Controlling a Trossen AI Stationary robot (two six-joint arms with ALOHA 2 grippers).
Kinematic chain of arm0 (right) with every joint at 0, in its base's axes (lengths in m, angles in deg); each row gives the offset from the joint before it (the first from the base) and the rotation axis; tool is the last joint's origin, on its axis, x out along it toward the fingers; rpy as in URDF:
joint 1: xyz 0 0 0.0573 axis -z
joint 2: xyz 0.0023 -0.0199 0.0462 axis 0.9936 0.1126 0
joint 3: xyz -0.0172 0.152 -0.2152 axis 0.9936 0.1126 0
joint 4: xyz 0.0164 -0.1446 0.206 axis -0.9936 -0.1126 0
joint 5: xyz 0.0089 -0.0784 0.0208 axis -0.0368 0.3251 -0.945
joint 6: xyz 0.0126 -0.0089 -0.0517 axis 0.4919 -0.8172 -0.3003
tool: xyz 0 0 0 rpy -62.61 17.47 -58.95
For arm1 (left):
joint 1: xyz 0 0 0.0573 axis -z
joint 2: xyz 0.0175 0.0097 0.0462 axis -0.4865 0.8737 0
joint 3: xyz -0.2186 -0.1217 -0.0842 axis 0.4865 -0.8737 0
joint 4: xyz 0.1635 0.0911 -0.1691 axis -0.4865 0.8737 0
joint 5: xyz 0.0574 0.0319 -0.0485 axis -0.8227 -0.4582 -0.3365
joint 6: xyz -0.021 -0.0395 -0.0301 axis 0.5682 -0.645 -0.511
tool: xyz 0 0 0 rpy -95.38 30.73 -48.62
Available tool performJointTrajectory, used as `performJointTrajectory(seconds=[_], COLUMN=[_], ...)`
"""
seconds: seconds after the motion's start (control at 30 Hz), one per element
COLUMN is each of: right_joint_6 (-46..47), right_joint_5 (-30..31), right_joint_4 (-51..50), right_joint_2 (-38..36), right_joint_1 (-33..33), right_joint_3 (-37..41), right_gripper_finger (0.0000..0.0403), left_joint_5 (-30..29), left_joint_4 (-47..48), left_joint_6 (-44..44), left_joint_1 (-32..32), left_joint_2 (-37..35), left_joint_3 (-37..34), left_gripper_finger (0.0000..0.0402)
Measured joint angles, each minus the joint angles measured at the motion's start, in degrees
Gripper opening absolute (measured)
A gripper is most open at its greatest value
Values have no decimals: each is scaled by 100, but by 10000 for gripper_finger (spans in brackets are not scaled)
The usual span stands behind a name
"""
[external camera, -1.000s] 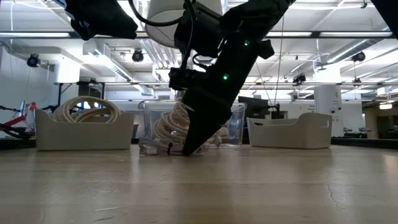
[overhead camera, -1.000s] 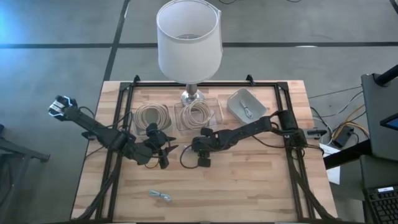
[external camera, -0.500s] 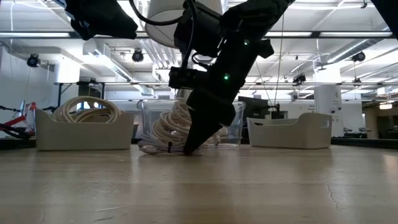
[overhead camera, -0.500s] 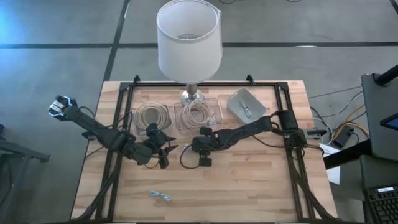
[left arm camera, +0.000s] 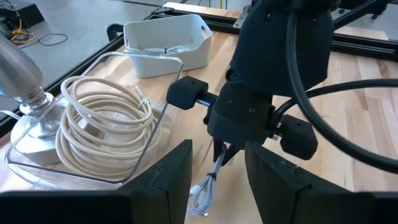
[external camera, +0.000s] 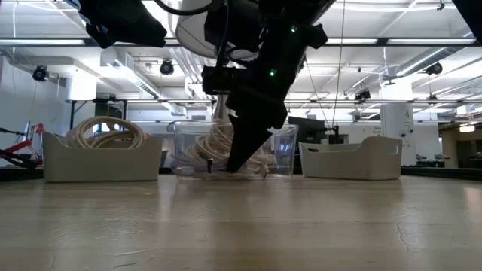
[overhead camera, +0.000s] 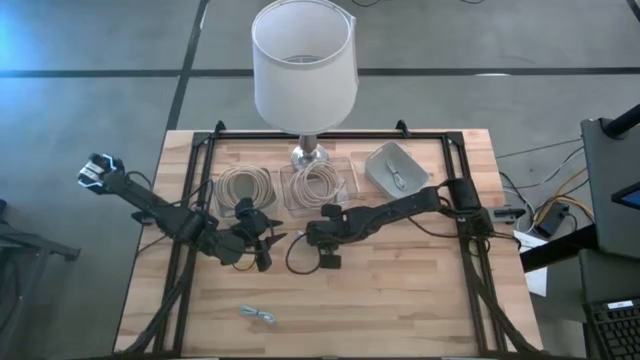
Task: Pick & Place USB Port
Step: Put the purple charger cable into the right gray bin
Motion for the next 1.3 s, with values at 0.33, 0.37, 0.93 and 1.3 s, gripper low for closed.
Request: performJointTrajectory(seconds=[0.33, 0.37, 0.93, 1.3], right_joint_6=[11, 16, 48, 1169], right_joint_5=[8, 9, 911, 3288], right_joint_4=[-337, -343, -391, -248], right_joint_2=[-173, -227, -1852, -3715], right_joint_1=[-72, -93, -472, -425], right_joint_3=[-164, -164, 742, 2788], right_gripper_finger=[29, 29, 29, 29], left_joint_5=[0, 0, 0, -2], left_joint_4=[0, 0, -4, 0], left_joint_6=[-2, -4, -210, -304], left_joint_1=[-1, 1, 1, 1], left_joint_2=[0, 0, 0, 0], left_joint_3=[0, 0, 0, 0], left_gripper_finger=[152, 152, 152, 152])
